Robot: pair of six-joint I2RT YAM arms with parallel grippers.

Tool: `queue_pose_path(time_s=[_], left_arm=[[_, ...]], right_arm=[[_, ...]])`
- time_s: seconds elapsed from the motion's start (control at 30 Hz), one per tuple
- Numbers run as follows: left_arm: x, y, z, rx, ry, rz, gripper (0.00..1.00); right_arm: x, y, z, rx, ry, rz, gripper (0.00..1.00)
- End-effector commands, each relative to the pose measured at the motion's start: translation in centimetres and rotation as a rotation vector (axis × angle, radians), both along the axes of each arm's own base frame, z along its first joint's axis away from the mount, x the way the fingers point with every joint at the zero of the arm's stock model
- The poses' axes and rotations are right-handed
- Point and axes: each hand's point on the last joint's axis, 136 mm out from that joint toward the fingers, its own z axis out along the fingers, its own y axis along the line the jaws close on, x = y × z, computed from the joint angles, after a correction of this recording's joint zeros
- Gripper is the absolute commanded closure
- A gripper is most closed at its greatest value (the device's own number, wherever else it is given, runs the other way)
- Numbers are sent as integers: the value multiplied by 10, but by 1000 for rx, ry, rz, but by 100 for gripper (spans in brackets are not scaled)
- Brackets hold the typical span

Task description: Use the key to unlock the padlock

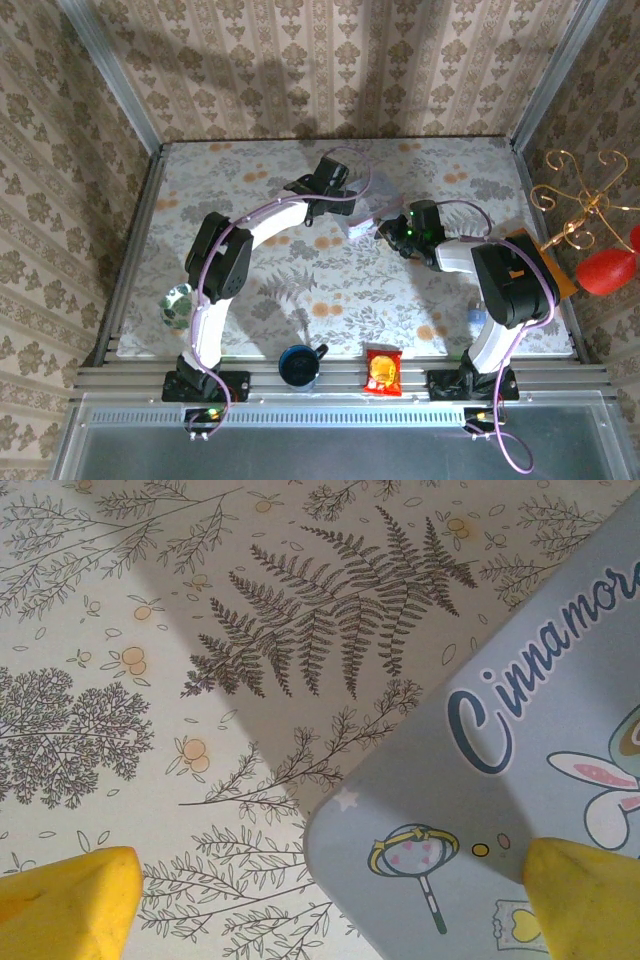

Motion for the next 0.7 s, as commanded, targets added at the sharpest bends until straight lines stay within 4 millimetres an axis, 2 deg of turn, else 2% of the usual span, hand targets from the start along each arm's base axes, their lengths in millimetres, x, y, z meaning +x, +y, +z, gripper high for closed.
queue_pose_path(time_s=[0.0, 0.2, 0.37, 0.57, 0.67], left_arm=[[-14, 22, -26, 108, 63, 13, 1], [-17, 24, -31, 109, 68, 17, 1], [-19, 22, -32, 90, 75, 16, 2], [-20, 21, -34, 82, 78, 16, 2], [-20, 20, -34, 80, 80, 12, 2]], right_arm=[[14, -13, 20, -22, -54, -92, 100], [20, -22, 21, -53, -48, -162, 100], [29, -20, 32, -108, -66, -184, 100], [26, -44, 44, -296, -46, -235, 100], [28, -49, 50, -334, -63, -233, 100]])
